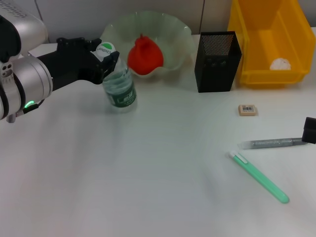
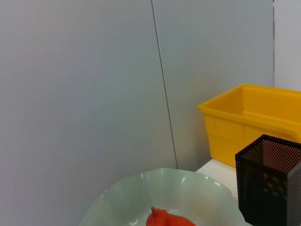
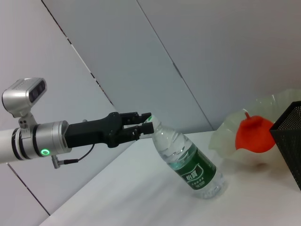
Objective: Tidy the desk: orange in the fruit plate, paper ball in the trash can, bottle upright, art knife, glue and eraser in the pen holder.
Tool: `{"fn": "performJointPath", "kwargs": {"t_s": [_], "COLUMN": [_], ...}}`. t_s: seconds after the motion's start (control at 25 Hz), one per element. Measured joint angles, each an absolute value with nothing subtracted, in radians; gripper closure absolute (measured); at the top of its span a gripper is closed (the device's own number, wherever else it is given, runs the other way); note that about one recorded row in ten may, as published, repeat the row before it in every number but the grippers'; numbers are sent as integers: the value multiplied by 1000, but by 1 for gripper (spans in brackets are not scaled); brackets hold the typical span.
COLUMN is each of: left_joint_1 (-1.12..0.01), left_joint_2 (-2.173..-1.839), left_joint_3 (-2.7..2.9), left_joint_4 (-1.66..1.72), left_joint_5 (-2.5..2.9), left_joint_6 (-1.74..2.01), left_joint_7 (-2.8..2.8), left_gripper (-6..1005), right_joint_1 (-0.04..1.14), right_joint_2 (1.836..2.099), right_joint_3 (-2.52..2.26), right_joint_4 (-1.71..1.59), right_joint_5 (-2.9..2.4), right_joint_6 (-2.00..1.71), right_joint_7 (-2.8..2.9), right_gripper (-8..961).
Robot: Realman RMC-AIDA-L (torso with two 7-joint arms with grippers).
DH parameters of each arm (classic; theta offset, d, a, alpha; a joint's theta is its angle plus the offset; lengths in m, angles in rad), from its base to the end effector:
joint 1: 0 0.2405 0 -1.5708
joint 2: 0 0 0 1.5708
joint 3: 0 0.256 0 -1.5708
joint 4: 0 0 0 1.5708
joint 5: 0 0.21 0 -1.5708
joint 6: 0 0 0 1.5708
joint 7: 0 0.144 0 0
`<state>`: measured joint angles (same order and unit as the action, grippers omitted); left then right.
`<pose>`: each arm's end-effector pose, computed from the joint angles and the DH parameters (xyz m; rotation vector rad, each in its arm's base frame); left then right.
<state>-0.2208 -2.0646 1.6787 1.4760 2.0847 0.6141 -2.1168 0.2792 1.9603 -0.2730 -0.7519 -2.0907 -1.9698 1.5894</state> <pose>-0.1637 0.3572 -0.0086 -2.3145 -0.4002 -0.3367 0.3417 0.2293 0.1056 -2.4506 1.0628 0.9162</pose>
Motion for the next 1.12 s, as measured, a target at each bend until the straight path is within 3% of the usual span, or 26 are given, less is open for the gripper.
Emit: {"fn": "performJointPath", "kwargs": {"t_s": [1.12], "left_joint_1": [-205], "left_joint_2": [-2065], "left_joint_3": [1660], "left_joint_4": [1493], "left_joint_5": [2108], "left_joint_6": [625], "left_joint_7": [-2115], "left_gripper": [575], "right_joint_1": [281], "right_joint_2": [1960], "right_joint_3": [-273], "right_joint_4": [-752], "right_joint_5": [-2091], "right_joint_6": [-1968], "right_joint_7": [1586], "right_gripper": [375]}}
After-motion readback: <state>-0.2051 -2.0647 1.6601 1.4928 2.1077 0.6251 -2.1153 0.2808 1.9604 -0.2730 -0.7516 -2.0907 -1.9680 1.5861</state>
